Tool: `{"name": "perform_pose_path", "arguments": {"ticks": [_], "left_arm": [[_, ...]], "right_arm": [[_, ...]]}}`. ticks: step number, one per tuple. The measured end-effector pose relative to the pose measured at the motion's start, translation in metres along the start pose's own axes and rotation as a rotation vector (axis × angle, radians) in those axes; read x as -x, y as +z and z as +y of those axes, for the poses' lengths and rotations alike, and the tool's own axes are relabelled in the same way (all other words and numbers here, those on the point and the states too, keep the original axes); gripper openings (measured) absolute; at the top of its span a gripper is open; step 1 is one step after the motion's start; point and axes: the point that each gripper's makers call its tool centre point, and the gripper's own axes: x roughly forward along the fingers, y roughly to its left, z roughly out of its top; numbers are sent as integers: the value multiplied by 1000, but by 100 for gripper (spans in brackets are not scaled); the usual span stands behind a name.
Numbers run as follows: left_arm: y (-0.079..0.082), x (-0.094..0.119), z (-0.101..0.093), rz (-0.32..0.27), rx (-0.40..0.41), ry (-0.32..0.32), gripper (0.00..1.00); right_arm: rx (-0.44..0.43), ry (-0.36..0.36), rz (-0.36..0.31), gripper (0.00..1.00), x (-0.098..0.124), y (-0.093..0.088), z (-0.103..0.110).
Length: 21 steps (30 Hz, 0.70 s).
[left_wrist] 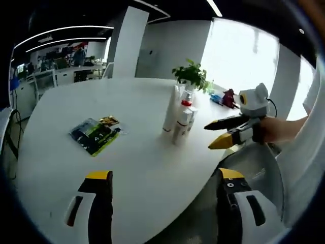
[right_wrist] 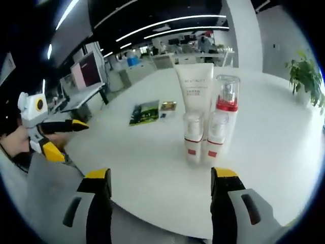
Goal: Arrange the skincare products in the storage area until every visible bottle or jar stands upright without overlapping.
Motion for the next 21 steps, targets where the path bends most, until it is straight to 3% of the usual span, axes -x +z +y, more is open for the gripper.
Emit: {"name": "perform_pose_path", "arguments": {"ticks": [6,9,13,21], "left_arm": [[-1,16,-5,-5,30,48,90],[2,23,-4,-24,52,102,95],[1,27,1,-40,88,158,99],[-5,34,0,-58,143,232,99]], "right_arm": [[-15,53,7,86,8,-3,7],[-2,76,-10,88,15,4,11],[-11,110,-4,90,19,1,14],[-2,138,-15,96,21,0,19]]}}
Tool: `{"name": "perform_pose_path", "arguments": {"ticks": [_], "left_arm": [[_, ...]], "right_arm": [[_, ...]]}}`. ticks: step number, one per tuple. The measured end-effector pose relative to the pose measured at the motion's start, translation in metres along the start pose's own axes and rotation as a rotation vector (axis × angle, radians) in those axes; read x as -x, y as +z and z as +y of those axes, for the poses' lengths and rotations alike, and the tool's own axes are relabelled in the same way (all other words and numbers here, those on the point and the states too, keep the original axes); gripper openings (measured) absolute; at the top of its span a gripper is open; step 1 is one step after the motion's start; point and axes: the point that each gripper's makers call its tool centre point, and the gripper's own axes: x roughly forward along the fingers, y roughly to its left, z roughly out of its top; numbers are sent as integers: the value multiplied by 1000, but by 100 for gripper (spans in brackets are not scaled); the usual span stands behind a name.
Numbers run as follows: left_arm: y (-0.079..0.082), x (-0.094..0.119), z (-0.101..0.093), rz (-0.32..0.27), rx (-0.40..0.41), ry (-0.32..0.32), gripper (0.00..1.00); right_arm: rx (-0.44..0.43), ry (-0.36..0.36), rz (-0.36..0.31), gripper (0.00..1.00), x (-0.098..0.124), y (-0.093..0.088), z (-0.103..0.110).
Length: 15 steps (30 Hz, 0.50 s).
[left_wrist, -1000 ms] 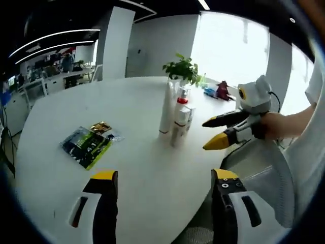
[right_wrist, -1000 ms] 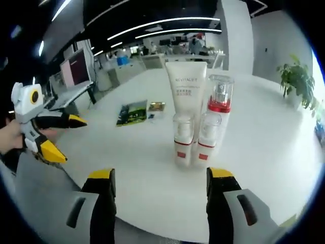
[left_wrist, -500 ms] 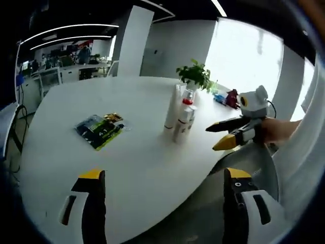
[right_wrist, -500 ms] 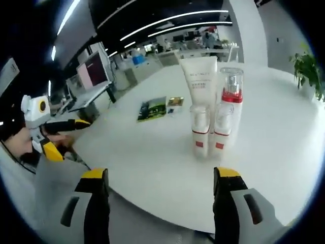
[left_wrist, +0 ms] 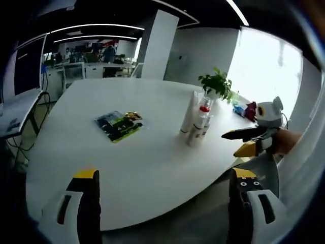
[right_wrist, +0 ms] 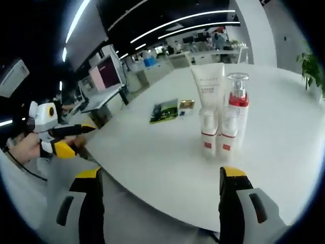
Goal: Arrange the skincare products in the storage area until every visible bottle or jar stands upright without overlapping.
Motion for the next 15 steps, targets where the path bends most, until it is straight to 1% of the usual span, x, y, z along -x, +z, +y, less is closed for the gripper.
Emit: {"name": "perform_pose_path", "arguments": {"ticks": [3,5,7,9,12,13,15], "left_arm": [[-6,1,3,2,25,14,99],[-14,2,4,22,39,24,99],[-23,4,8,36,37,46,99],[-25,5,14,21,57,62,99],[-14,7,17,-24,61,77,97],[-14,7,17,-26,62,77,97],[-18,5,17,-9,70,71,95]], "right_arm": [[-6,3,-7,99,2,-2,-3],[-12,7,-16,99,2,-1,-3],[5,4,-24,99,1,0,-4],[32,12,-32,99,0,2,-2],[74,-7,-31,99,-2,3,-3],[79,-8,-33,99,-3,3,-3],[65,-8,-29,99,-3,2,-4]]}}
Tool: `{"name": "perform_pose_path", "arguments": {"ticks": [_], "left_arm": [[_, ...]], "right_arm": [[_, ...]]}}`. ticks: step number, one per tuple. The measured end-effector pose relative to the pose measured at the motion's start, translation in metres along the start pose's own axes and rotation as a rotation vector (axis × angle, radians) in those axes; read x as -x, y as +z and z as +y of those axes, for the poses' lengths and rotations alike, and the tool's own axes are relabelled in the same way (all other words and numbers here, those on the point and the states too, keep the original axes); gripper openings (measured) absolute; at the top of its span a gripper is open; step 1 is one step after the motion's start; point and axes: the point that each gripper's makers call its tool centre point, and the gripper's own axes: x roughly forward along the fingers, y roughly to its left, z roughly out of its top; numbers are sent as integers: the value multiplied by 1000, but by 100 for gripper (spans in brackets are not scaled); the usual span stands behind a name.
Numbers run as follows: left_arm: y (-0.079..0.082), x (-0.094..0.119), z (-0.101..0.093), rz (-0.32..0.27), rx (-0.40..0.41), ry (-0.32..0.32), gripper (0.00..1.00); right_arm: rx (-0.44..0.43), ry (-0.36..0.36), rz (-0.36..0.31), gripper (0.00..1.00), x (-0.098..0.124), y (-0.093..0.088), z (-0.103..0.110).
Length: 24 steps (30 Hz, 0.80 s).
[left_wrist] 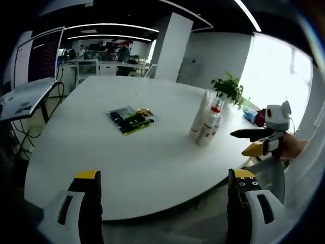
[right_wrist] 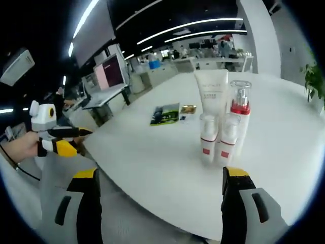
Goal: Arrange the skincare products in the storage area until every visible bottle or jar stands upright without overlapping.
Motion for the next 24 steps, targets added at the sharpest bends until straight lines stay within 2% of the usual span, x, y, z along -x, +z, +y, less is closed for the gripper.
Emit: {"name": "perform_pose_path", "arguments": {"ticks": [4,9,11,14,21,24], "left_arm": [[-1,-1,-4,4,-7,-13,96],[3,-3,-13,11,-18,-65,98],[9,-6,-13,-21,-32,-80,97],[35,-11,-8,-135,-94,-60,88],[57,-28,-4,-129,-118,-53,80],[59,-41,1,-97,-130,-52,80]], "right_arm": [[-21,-3,-6,99,1,0,-3],[-7,-4,3,97,2,-2,-1],[-12,-5,8,97,1,-3,-2],[-13,-9,4,97,2,-2,-3],[-14,7,8,98,-1,-3,0],[-18,9,4,98,-1,-1,0]]}}
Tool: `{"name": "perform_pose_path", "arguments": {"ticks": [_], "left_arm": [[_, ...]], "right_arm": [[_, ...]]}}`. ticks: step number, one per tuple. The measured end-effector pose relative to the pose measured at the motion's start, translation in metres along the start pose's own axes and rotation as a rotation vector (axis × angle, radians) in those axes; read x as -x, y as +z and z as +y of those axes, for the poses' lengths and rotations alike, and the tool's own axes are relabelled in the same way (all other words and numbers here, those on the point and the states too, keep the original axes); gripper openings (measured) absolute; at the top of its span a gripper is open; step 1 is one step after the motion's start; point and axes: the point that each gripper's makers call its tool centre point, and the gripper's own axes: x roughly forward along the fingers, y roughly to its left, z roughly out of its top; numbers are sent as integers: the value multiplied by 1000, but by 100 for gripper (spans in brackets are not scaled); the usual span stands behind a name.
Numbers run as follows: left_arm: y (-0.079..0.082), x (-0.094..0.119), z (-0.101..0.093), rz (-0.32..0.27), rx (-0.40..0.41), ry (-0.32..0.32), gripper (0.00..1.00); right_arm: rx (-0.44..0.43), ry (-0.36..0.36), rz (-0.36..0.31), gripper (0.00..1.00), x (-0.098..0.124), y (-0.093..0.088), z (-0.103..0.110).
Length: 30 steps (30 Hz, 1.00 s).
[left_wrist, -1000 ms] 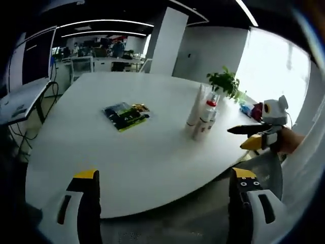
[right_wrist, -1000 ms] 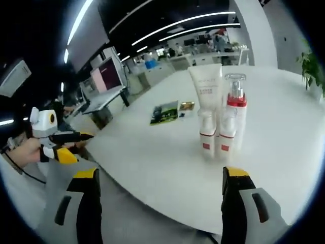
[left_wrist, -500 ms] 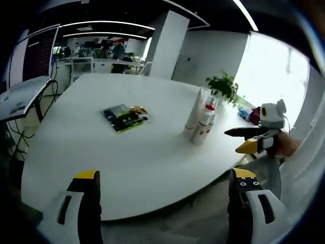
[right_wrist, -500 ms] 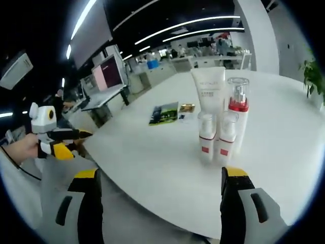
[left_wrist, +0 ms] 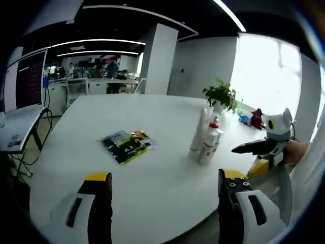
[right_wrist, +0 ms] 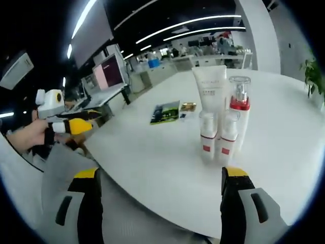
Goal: Arrange the skincare products in the storage area until every visible bottle or jar stands upright without overlapping.
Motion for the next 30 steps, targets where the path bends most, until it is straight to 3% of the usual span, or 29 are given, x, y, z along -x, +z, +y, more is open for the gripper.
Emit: {"name": "perform_pose_path", "arguments": {"ticks": [6,9,11,14,18,22,30], "left_arm": [[-8,-26,18,109,13,44,89],[-8,-40,22,125,12,43,90],[-15,-47,25,185,54,58,91],[-18,-58,28,204,82,65,90],[-25,-73,34,272,105,90,93],[-22,-96,44,272,111,123,90],[-13,-130,44,315,123,118,95]], "right_arm": [[-18,-20,-18,96,0,3,-3],[-32,-14,-9,96,1,1,-4],[-43,-17,-8,96,1,0,-4],[-30,-24,2,95,0,-1,-4],[-26,-27,4,95,1,-1,-6],[-23,-34,11,94,2,-3,-8],[-23,-37,28,94,1,-7,-10]]}}
